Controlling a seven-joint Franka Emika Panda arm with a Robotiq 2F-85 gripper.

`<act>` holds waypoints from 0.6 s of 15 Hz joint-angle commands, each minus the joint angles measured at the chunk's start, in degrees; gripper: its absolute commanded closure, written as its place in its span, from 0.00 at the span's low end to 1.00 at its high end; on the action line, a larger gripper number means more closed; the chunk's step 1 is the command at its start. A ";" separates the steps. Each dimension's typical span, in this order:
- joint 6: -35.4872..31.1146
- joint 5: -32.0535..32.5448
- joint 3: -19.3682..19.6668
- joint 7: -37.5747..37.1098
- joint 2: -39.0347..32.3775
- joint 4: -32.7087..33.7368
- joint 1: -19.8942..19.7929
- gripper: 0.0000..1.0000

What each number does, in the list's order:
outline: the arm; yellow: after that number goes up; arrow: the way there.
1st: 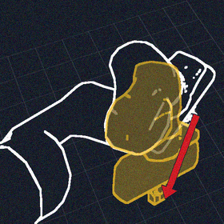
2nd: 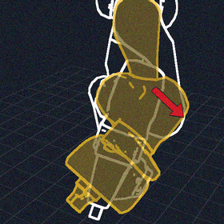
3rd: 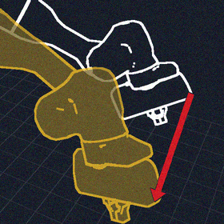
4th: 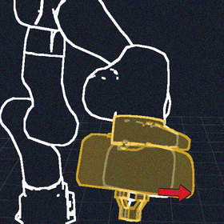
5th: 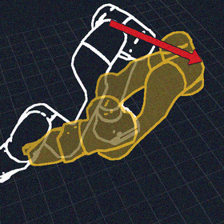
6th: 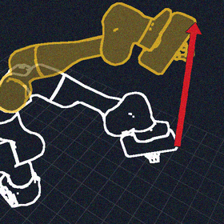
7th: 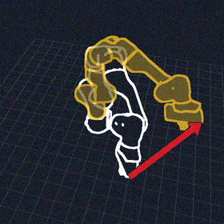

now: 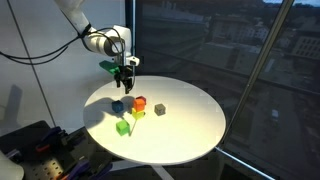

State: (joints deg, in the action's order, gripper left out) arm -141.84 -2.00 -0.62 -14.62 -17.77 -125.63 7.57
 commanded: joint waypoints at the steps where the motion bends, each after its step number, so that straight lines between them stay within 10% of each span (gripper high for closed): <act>1: -0.25 1.25 -0.49 -1.08 0.81 -0.25 0.59 0.00; 9: -1.38 3.76 -0.81 -2.02 0.71 -0.28 2.78 0.00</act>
State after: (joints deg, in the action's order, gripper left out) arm -142.45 -0.24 -1.32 -15.12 -17.70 -125.54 10.03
